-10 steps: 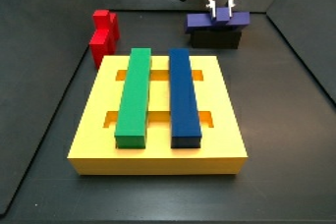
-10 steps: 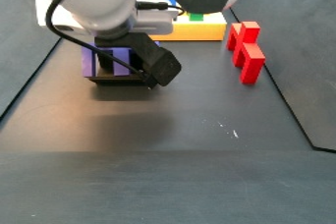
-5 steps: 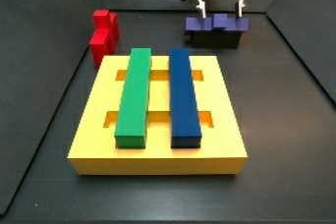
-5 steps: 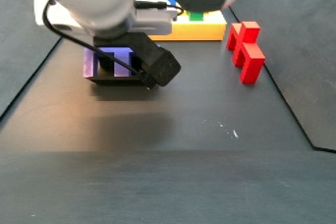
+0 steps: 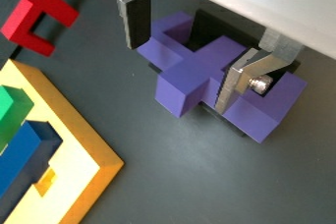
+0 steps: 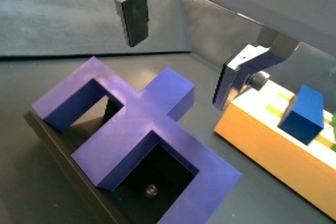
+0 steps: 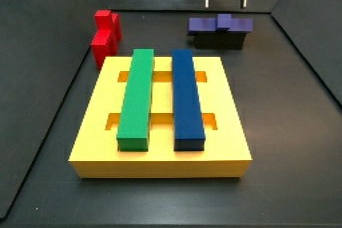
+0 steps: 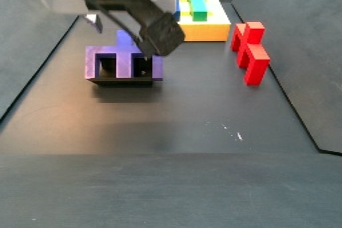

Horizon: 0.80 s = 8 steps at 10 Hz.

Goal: Pick up the purple object. Move up. Place the purple object on the fixture. Regrasp the purple object. Move to above the board. Insert the purple object.
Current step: Regrasp the purple object.

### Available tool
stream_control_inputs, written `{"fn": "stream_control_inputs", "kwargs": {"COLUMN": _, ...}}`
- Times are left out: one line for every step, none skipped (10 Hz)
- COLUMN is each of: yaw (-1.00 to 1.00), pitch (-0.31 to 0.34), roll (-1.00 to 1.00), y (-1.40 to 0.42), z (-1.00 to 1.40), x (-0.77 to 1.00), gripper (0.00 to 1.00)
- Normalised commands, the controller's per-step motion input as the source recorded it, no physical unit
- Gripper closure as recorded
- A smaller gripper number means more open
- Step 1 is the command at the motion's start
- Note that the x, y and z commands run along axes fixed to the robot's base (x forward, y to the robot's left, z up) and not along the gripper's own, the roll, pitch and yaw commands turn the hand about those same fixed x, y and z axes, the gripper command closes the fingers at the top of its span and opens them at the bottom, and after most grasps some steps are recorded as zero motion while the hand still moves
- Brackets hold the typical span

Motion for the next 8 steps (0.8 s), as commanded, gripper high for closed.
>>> {"fn": "stream_control_inputs", "kwargs": {"yaw": -0.12, "pitch": 0.000, "roll": 0.75, "y": 0.00, "z": 0.17, "x": -0.07, "gripper": 0.00}}
{"fn": "stream_control_inputs", "kwargs": {"yaw": -0.08, "pitch": 0.000, "roll": 1.00, "y": 0.00, "z": 0.03, "x": 0.00, "gripper": 0.00}}
{"fn": "stream_control_inputs", "kwargs": {"yaw": -0.04, "pitch": 0.000, "roll": 1.00, "y": 0.04, "z": 0.00, "x": 0.00, "gripper": 0.00}}
{"fn": "stream_control_inputs", "kwargs": {"yaw": -0.02, "pitch": 0.000, "roll": 1.00, "y": 0.05, "z": 0.00, "x": 0.00, "gripper": 0.00}}
{"fn": "stream_control_inputs", "kwargs": {"yaw": -0.02, "pitch": 0.000, "roll": 1.00, "y": 0.04, "z": 0.00, "x": 0.00, "gripper": 0.00}}
{"fn": "stream_control_inputs", "kwargs": {"yaw": -0.01, "pitch": 0.000, "roll": 1.00, "y": 0.04, "z": 0.00, "x": 0.00, "gripper": 0.00}}
{"fn": "stream_control_inputs", "kwargs": {"yaw": 0.00, "pitch": 0.000, "roll": 1.00, "y": 0.05, "z": 0.00, "x": 0.00, "gripper": 0.00}}
{"fn": "stream_control_inputs", "kwargs": {"yaw": 0.00, "pitch": 0.000, "roll": 1.00, "y": 0.06, "z": 0.00, "x": 0.00, "gripper": 0.00}}
